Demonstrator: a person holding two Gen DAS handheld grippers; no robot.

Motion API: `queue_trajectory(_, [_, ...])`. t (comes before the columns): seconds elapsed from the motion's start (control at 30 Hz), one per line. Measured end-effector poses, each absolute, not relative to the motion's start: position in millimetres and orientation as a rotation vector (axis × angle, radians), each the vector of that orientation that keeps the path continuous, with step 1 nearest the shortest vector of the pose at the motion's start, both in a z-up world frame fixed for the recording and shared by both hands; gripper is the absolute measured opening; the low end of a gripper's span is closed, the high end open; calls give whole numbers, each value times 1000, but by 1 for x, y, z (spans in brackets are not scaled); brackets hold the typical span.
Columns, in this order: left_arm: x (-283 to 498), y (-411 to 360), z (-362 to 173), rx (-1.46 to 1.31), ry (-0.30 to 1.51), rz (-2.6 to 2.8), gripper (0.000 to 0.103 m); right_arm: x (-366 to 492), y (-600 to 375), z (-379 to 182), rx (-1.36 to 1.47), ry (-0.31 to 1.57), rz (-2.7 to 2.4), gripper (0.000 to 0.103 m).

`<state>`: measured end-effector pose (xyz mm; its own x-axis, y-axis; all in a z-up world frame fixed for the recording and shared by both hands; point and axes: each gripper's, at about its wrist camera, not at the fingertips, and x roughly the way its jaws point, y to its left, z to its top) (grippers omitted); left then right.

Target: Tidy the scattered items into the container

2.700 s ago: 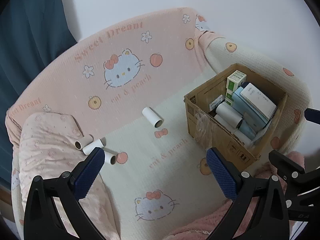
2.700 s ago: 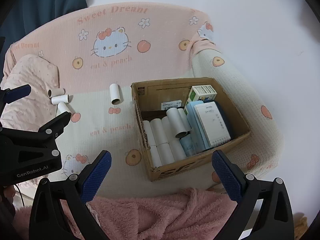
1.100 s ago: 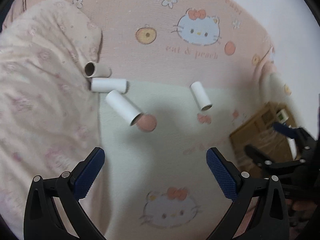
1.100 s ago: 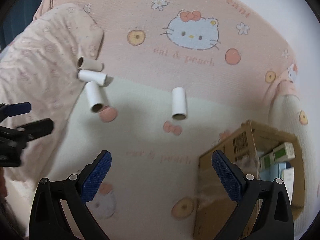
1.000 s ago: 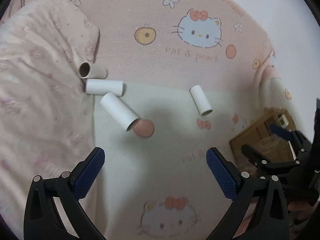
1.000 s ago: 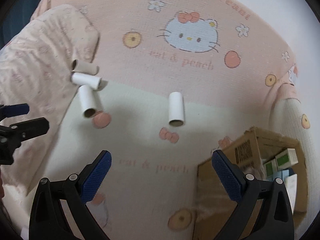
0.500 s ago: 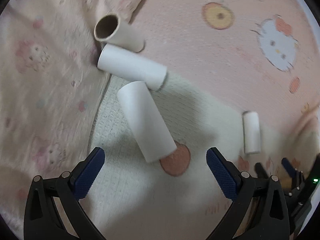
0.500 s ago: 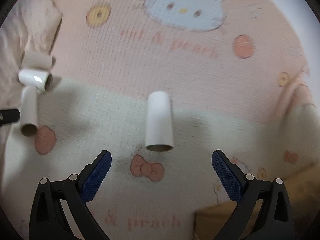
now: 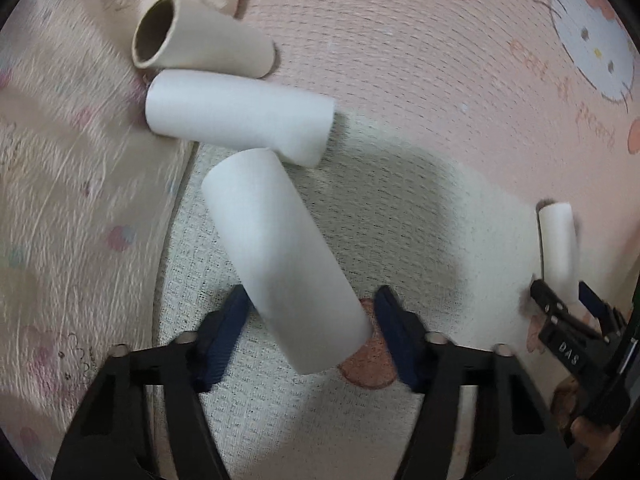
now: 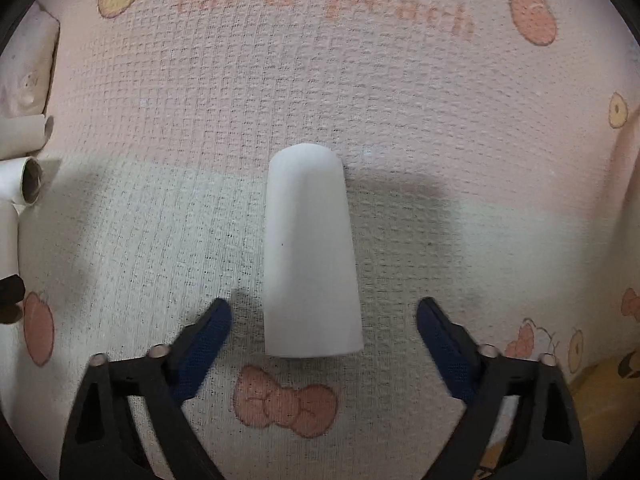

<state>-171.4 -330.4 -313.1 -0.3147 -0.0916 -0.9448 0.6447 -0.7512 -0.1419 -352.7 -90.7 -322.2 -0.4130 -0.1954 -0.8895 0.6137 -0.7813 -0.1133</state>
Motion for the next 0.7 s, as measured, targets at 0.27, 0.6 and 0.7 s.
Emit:
queue_trajectory(0.27, [-168,-293,-305,1540,547,-2224,52,-343,-74,-321,1358,450,-2125,41])
queue_trajectory(0.6, [-129,-232,-287,1662,384,-2394,51,-278,-23,-298,1407,396,-2123,41])
queue_trajectory(0.7, [-116,-212,-285,1730,346,-2413,51,-264,-8,-299,1512,426,-2122,41])
